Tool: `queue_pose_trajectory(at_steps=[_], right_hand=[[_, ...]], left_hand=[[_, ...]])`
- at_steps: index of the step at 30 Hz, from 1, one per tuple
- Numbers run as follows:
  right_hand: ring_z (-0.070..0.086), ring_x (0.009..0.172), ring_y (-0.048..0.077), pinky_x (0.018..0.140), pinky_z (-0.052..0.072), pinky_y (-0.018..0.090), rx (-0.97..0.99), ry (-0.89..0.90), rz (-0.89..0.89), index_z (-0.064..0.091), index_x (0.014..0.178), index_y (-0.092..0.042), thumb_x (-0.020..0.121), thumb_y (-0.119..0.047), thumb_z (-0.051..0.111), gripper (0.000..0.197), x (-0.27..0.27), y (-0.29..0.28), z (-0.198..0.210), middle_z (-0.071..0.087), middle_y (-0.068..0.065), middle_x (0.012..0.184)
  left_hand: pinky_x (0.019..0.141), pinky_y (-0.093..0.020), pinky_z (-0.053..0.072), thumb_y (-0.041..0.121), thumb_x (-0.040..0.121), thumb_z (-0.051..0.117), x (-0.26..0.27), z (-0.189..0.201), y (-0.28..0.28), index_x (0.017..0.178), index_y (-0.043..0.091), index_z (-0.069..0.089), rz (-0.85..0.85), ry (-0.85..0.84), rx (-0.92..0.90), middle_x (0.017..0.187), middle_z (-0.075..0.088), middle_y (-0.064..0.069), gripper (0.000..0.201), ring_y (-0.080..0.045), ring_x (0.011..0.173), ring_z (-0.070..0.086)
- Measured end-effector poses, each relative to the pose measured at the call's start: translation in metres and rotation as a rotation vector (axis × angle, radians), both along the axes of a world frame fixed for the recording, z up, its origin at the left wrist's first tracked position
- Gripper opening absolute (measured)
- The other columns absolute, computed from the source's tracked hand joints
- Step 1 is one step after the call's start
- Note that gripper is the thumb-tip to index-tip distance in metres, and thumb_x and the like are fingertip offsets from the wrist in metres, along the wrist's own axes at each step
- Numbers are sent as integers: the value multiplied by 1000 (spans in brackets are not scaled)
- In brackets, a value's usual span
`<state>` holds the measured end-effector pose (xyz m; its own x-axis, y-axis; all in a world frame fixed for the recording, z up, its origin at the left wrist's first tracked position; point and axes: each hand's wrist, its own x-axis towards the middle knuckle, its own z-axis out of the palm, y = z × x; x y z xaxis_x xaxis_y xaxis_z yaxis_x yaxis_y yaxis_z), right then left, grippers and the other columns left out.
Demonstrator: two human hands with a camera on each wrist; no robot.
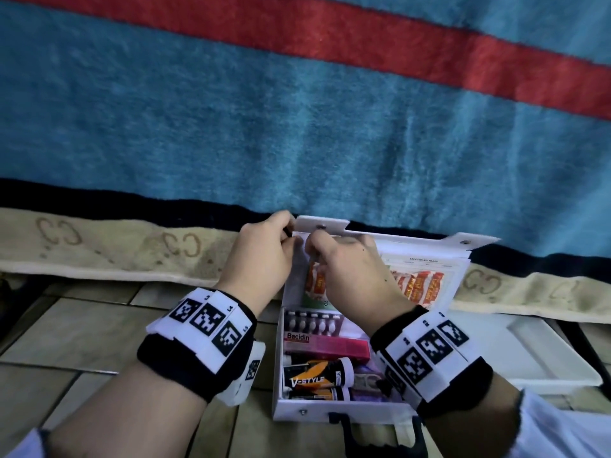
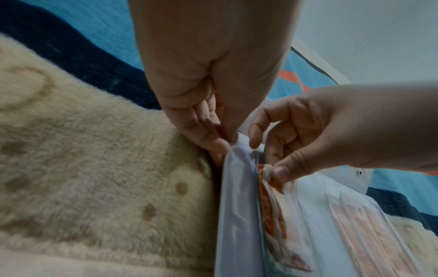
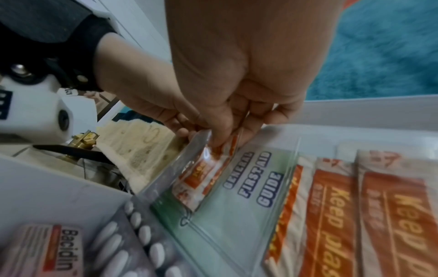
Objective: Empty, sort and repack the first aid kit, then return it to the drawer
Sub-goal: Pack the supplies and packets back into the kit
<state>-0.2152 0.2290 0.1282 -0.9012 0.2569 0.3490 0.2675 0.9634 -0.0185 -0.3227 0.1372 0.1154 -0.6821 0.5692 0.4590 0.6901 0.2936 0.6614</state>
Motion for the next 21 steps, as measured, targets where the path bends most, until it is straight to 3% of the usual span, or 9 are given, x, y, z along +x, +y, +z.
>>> queue_pose_trajectory(at_steps=[4, 7, 9, 12, 14, 16, 18, 19, 21], right_hand=[[57, 96, 25, 76, 24, 28, -105, 100, -49, 43, 98, -26, 79, 3, 56, 37, -3, 5, -1, 62, -2, 102], [58, 95, 24, 71, 15, 25, -93, 129, -66, 42, 89, -28, 74, 5, 60, 40, -2, 8, -1, 63, -3, 98], [60, 92, 22, 69, 13, 25, -40, 165, -87, 50, 86, -25, 73, 2, 62, 32, 6, 7, 7, 65, -3, 89], [60, 85, 19, 76, 26, 28, -105, 286, -126, 57, 86, -23, 76, -7, 65, 21, 27, 12, 25, 63, -8, 80], [58, 72, 15, 79, 41, 35, -176, 372, -142, 54, 79, -29, 72, -9, 70, 27, 48, 18, 34, 56, -13, 69], [53, 63, 10, 77, 49, 39, -208, 421, -180, 51, 75, -33, 70, -10, 73, 32, 75, 24, 40, 51, -17, 62], [52, 58, 6, 73, 48, 25, -232, 465, -239, 54, 73, -31, 69, -9, 76, 32, 107, 30, 41, 53, -17, 60], [54, 61, 9, 68, 43, 13, -252, 486, -281, 56, 71, -29, 68, -8, 77, 30, 126, 32, 41, 55, -16, 60], [57, 73, 8, 62, 38, 6, -312, 509, -392, 58, 69, -25, 68, -6, 78, 27, 167, 38, 35, 60, -12, 60]], left_hand=[[59, -23, 35, 19, 86, 62, -1, 0, 0, 77, 22, 53, 3, 3, -17, 69, 63, 0, 12, -20, 66, 57], [60, -26, 40, 23, 86, 62, 1, 3, 0, 80, 20, 54, 25, 18, -63, 72, 65, -4, 10, -26, 71, 60], [58, -27, 40, 31, 86, 62, 2, 5, -1, 81, 20, 54, 77, 28, -123, 73, 64, -4, 14, -26, 71, 60], [56, -26, 37, 38, 84, 62, 6, 12, -3, 75, 22, 50, 150, 49, -200, 76, 65, -4, 22, -26, 74, 62], [51, -27, 31, 32, 84, 59, 15, 17, -5, 75, 22, 51, 170, 83, -298, 81, 64, -5, 16, -27, 78, 59], [49, -28, 26, 25, 84, 56, 25, 18, -7, 80, 19, 53, 167, 98, -352, 84, 64, -7, 8, -29, 79, 57], [49, -29, 29, 24, 86, 54, 29, 16, -9, 82, 16, 54, 156, 99, -368, 79, 63, -7, 9, -31, 76, 57], [49, -29, 33, 25, 87, 53, 31, 12, -8, 82, 15, 54, 133, 78, -379, 76, 63, -6, 11, -30, 73, 57], [56, -32, 46, 29, 89, 52, 36, 10, -8, 83, 14, 59, 89, 21, -394, 74, 67, -4, 17, -25, 70, 62]])
